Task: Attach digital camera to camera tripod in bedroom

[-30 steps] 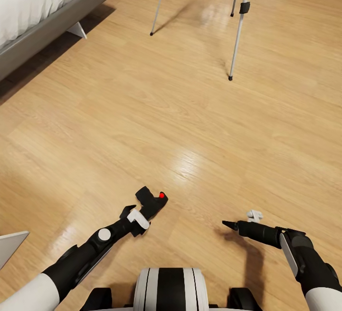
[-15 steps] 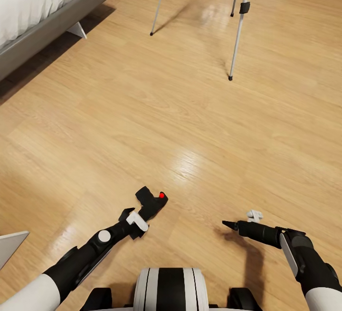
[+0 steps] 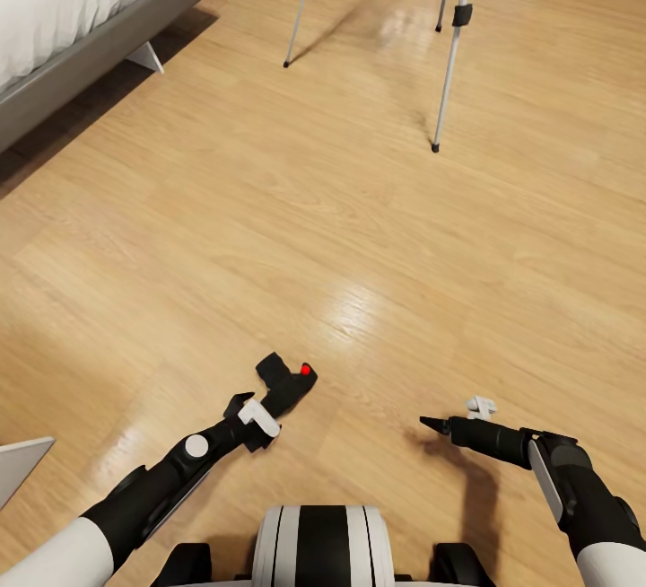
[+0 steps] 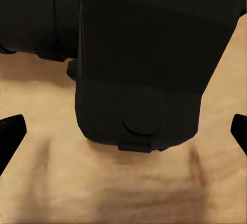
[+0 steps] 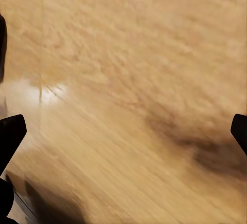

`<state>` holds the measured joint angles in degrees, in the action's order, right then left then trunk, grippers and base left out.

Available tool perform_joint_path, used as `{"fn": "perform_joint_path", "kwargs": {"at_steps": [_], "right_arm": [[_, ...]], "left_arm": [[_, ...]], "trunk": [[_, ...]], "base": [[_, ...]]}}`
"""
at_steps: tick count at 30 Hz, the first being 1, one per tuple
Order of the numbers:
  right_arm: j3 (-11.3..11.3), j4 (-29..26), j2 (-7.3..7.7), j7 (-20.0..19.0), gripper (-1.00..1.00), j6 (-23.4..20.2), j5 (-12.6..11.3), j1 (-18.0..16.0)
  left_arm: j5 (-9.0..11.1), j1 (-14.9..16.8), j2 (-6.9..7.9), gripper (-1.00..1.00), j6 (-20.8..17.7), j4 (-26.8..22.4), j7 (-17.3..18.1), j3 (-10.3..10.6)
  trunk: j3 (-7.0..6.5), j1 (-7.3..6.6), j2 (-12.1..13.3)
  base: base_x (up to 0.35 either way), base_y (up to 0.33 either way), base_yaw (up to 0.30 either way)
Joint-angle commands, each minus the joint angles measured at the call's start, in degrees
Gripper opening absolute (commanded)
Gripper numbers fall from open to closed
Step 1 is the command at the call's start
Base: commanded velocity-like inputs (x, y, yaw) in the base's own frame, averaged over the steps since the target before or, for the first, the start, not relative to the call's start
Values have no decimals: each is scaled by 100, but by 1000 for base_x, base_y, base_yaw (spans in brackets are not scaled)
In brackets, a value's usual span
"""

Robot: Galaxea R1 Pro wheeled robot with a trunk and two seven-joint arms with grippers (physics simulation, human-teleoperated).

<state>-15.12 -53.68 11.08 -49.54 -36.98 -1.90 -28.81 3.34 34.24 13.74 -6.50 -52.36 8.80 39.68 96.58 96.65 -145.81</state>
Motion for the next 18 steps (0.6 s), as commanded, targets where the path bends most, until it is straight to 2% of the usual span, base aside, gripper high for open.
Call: {"fn": "perform_joint_path", "kwargs": {"at_steps": [1, 8, 18], "right_arm": [[-9, -2, -1, -12, 100, -46, -20, -2], [-9, -2, -1, -12, 100, -52, -21, -2], [-17, -2, 6, -19, 100, -54, -21, -2]], "left_arm": [[35, 3, 6, 100, -40, -11, 3, 13], [42, 3, 6, 100, -40, -11, -1, 13], [48, 3, -8, 100, -66, -3, -13, 13]], "trunk": [[3, 0, -1], [3, 0, -1], [3, 0, -1]], "base": [[122, 0, 0], [169, 0, 0], [29, 0, 0]]}}
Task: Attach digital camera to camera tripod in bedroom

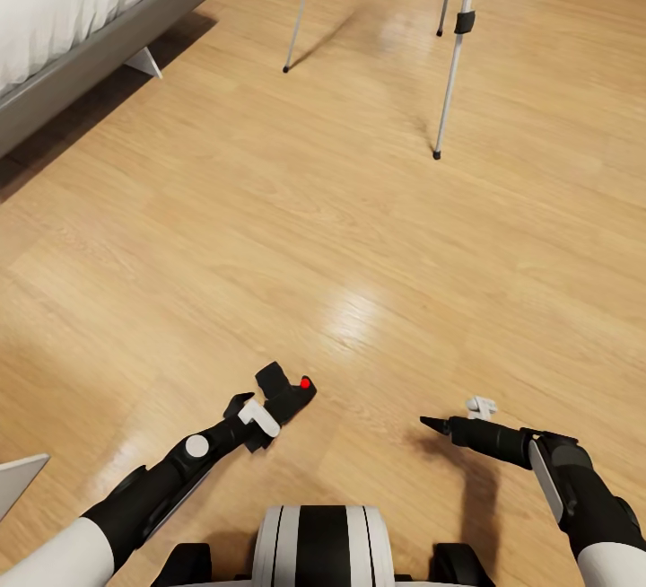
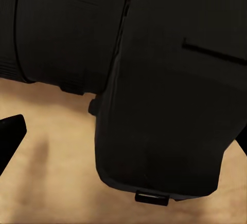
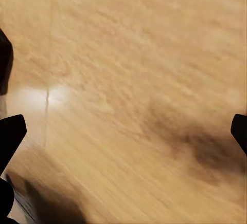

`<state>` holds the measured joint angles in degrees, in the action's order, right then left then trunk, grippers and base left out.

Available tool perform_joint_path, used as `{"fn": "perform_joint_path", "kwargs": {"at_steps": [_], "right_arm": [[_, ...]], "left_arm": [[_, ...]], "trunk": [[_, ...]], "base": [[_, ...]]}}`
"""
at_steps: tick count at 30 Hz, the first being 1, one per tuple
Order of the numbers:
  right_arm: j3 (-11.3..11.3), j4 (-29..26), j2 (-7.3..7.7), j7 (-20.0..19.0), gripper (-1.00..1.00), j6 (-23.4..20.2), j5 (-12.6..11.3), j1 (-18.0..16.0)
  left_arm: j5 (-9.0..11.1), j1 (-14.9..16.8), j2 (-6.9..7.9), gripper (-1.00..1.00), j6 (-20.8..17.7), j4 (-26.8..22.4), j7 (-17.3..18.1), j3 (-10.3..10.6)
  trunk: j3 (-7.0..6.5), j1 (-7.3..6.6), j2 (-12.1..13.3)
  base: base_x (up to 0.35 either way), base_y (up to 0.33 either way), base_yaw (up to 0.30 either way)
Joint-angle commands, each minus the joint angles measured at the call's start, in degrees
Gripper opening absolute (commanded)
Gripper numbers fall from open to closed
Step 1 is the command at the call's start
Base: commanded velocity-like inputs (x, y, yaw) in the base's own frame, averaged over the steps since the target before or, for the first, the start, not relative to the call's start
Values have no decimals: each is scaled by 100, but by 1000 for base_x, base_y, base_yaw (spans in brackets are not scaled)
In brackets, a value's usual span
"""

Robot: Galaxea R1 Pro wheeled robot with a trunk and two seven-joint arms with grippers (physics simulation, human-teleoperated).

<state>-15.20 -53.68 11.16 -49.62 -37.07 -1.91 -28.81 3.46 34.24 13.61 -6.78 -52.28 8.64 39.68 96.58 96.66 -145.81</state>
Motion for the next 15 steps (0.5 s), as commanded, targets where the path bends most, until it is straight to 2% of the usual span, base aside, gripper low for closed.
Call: {"fn": "perform_joint_path", "kwargs": {"at_steps": [1, 8, 9, 15], "right_arm": [[-9, -2, 0, -12, 100, -46, -20, -2], [-10, -2, 1, -19, 100, -46, -20, -2], [-10, -2, 1, -20, 100, -46, -20, -2], [-10, -2, 1, -21, 100, -46, -20, -2]], "left_arm": [[38, 3, 4, 100, -39, -11, 1, 13], [46, 3, -5, 100, -30, -2, 3, 13], [50, 3, -7, -100, -38, 1, 9, 13], [44, 3, -39, -100, -59, 89, 29, 11]], "trunk": [[3, -1, -1], [3, -1, -1], [3, -1, -1], [3, -1, -1]], "base": [[2, 0, 0], [0, 0, 0], [0, 0, 0], [0, 0, 0]]}}
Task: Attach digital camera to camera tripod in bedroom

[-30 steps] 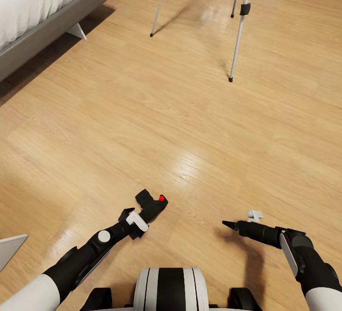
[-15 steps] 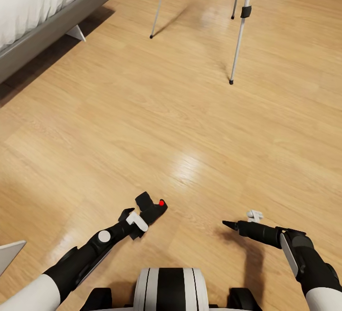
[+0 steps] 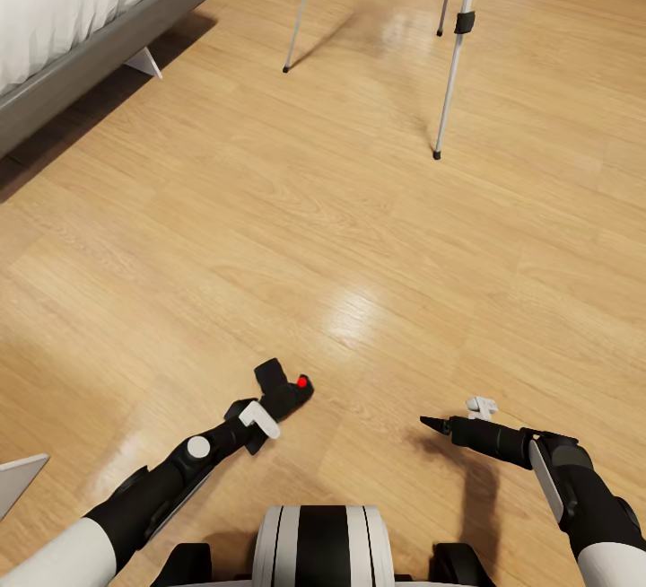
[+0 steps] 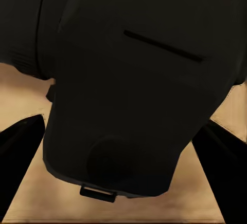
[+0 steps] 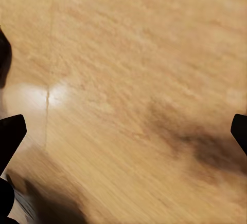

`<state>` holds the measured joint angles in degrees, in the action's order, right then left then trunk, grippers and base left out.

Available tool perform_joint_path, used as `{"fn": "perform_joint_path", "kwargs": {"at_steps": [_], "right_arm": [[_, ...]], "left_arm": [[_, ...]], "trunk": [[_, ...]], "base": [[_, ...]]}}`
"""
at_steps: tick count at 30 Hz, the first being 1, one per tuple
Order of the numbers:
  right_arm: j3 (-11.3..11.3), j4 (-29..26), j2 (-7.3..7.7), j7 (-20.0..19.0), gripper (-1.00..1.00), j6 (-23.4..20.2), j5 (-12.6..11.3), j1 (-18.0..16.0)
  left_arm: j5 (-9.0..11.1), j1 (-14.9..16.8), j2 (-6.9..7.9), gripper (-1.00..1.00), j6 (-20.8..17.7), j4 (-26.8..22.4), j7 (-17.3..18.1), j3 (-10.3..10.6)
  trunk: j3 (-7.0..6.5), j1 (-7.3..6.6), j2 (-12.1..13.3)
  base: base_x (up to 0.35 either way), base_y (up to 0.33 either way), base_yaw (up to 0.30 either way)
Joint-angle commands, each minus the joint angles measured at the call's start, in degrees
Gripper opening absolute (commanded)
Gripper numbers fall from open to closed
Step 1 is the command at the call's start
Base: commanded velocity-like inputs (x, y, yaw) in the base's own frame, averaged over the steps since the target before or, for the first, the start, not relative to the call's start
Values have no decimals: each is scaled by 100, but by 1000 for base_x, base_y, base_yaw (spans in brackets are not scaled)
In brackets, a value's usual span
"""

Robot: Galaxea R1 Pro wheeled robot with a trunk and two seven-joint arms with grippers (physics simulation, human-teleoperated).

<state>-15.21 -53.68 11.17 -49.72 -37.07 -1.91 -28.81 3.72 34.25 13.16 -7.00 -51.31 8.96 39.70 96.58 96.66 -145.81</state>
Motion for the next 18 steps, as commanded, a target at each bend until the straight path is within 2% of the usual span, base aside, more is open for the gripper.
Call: {"fn": "perform_joint_path", "kwargs": {"at_steps": [1, 10, 12, 13, 15, 18], "right_arm": [[-9, -2, -1, -11, 100, -46, -20, -2], [-6, -2, -5, -21, 100, -46, -21, -2], [-7, -2, 0, -34, 100, -46, -34, -2], [-8, -2, 3, -44, 100, -46, -42, -2], [-8, -2, 5, -51, 100, -46, -46, -2], [-9, -2, 3, -64, 100, -41, -59, -2]], "left_arm": [[15, 3, 3, -100, -35, 8, -1, 7], [1, 3, -35, -100, -45, -66, -18, 11], [5, 3, -177, -100, -267, -332, -50, -8], [7, 3, -296, -100, -560, -585, -91, -20], [8, 3, -395, -100, -837, -824, -140, -28], [7, 3, -696, -100, -1735, -1715, -516, -38]], "trunk": [[3, 0, -1], [3, 0, -1], [3, 0, -1], [3, 0, -1], [3, 0, -1], [3, 0, -1]], "base": [[0, 0, 0], [0, 0, 0], [0, 0, 0], [0, 0, 0], [0, 0, 0], [0, 0, 0]]}}
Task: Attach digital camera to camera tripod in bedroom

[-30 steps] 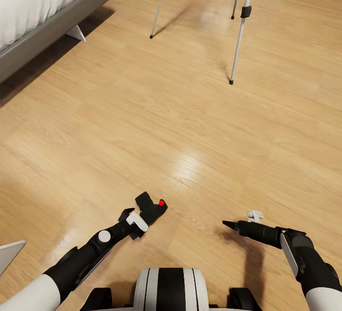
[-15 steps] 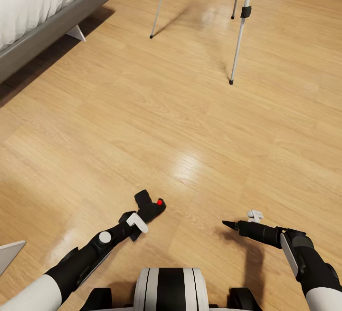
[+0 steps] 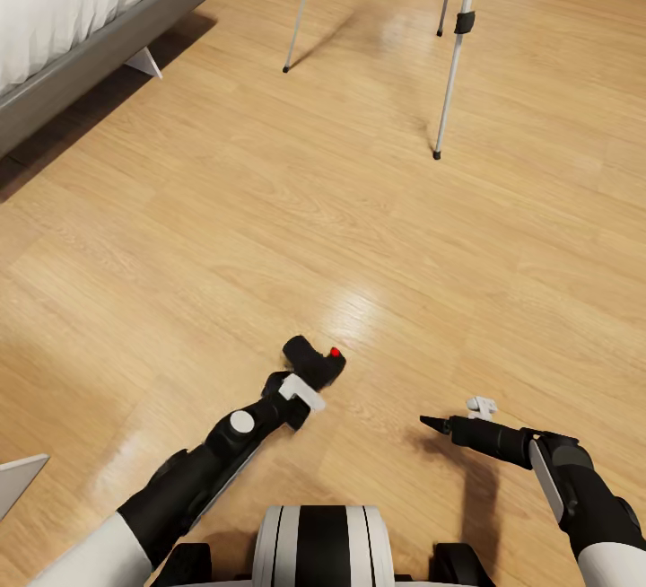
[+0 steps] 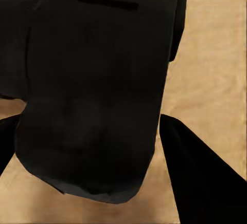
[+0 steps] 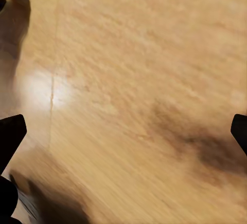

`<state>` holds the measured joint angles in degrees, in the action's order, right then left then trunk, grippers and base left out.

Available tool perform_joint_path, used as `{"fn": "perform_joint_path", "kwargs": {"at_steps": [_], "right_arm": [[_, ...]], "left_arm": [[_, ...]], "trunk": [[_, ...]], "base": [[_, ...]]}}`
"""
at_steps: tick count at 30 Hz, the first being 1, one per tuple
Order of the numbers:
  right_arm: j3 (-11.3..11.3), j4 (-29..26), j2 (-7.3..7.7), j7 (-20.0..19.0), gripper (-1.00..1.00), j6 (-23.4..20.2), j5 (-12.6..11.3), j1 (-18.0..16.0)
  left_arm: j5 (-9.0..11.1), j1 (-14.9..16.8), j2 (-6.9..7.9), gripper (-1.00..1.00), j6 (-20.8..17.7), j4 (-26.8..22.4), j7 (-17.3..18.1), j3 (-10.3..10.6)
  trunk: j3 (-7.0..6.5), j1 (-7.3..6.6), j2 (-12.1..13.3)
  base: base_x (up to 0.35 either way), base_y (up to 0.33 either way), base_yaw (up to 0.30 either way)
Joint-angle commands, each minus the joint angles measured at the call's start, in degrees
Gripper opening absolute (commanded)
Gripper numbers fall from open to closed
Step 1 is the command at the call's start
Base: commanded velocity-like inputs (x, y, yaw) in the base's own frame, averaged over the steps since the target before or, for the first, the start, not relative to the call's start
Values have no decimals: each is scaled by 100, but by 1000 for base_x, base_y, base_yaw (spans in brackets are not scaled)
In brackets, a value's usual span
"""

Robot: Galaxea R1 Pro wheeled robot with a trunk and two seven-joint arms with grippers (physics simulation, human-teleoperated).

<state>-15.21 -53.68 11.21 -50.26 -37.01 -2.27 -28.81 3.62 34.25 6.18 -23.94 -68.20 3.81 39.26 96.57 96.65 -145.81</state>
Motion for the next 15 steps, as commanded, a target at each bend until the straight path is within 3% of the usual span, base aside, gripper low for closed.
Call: {"fn": "perform_joint_path", "kwargs": {"at_steps": [1, 2, 3, 4, 10, 15], "right_arm": [[-485, -14, 4, -75, 100, -50, -36, -2], [-516, -18, 4, -110, 100, -51, -36, -2], [-527, -23, 4, -129, 100, -51, -36, -2], [-553, -48, 6, -206, 100, -51, -36, -2], [-568, -72, 12, -450, 100, -58, -30, -2], [-570, -79, 11, -712, 100, -60, 21, -2]], "left_arm": [[1167, 3, -558, -100, -1238, -909, -2236, -9], [1497, 3, -558, -100, -1237, -914, -2374, -8], [1650, 3, -557, -100, -1237, -926, -2462, -7], [2134, 3, -566, -100, -1237, -994, -2963, 0], [2679, 3, -637, -100, -1236, -1218, -3986, 59], [3035, 3, -722, -100, -1236, -1483, -4278, 276]], "trunk": [[3, 0, -1], [3, 0, -1], [3, 0, -1], [3, 0, -1], [3, 0, -1], [3, 0, -1]], "base": [[0, 0, 0], [0, 0, 0], [0, 0, 0], [0, 0, 0], [0, 0, 0], [0, 0, 0]]}}
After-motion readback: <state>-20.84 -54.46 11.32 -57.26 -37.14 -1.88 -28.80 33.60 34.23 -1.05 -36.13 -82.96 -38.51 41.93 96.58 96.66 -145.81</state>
